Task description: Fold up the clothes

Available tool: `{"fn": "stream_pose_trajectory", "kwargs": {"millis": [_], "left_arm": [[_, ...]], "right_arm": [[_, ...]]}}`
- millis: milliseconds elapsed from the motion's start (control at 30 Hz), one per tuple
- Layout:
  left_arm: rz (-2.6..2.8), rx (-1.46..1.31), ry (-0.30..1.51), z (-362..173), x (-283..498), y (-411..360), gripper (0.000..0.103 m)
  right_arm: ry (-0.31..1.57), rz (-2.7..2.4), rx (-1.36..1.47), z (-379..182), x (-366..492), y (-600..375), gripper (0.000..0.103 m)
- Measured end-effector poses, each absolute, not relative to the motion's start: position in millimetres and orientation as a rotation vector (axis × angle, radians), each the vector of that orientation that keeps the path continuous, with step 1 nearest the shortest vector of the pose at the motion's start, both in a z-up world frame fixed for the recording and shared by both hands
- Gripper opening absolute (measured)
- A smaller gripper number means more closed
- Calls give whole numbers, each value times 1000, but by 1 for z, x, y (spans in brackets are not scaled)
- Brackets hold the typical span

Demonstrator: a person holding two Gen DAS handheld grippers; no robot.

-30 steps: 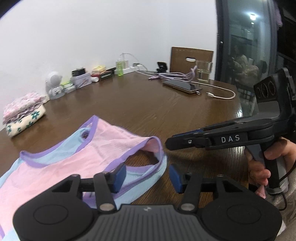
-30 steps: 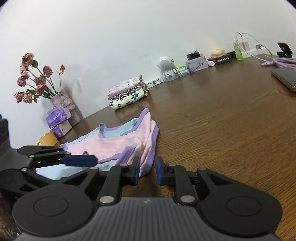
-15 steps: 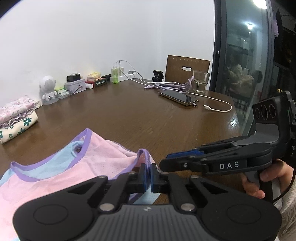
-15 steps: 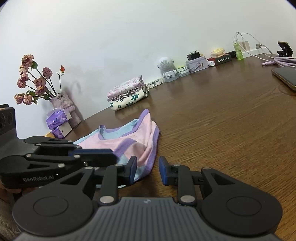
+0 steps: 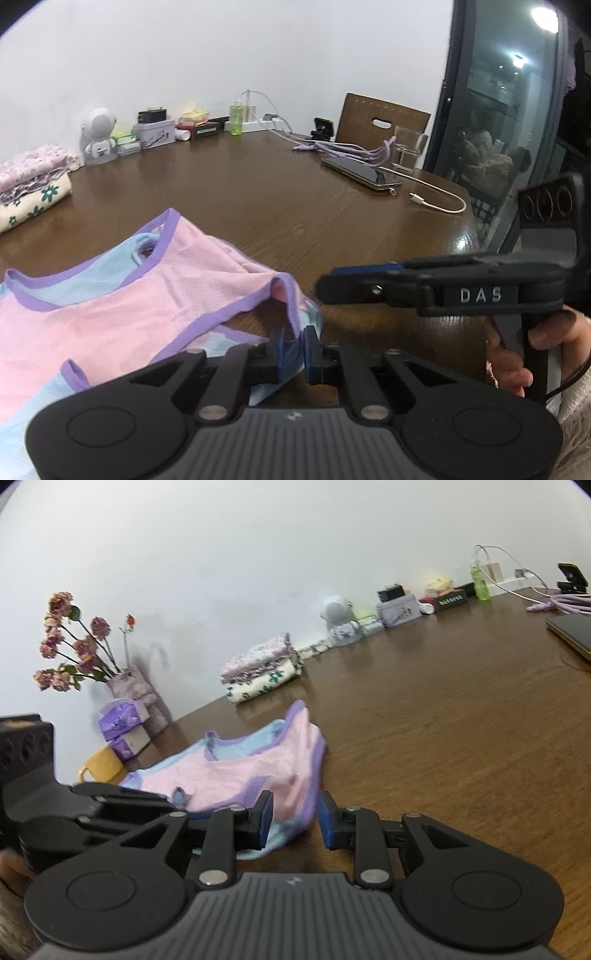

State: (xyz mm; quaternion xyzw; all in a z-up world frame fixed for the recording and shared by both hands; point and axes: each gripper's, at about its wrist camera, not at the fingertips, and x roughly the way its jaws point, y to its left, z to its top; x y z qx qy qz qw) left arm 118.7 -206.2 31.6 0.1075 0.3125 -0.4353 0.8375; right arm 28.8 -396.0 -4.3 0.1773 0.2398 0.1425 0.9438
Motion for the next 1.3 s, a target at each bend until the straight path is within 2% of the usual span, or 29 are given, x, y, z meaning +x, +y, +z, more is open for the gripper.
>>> {"fn": "stream_pose_trajectory", "kwargs": {"millis": [300,467,633,700,800,833,1000,1300], "left_arm": [[-969,306,627,28,104,-217,12],[-990,286,641,27,106,-216,28],[-977,290,633,31,104,-205,34],[-960,289,626,33,104,-199,34],[-916,281,616,38,110,-189,35],[-898,276,613,39,113,-185,35],[-836,277,596,45,127,-176,35],[-833,483,509,38,131,-215,34]], "right_arm": [[534,306,251,12,46,-376,26],[592,292,100,16,51,-359,26],[629,270,23,17,49,-355,26],[633,266,-34,18,49,-348,24],[623,248,-130,19,46,-337,9],[612,239,-154,19,45,-335,7],[540,221,-83,23,34,-345,5],[448,236,-11,19,24,-352,5]]}}
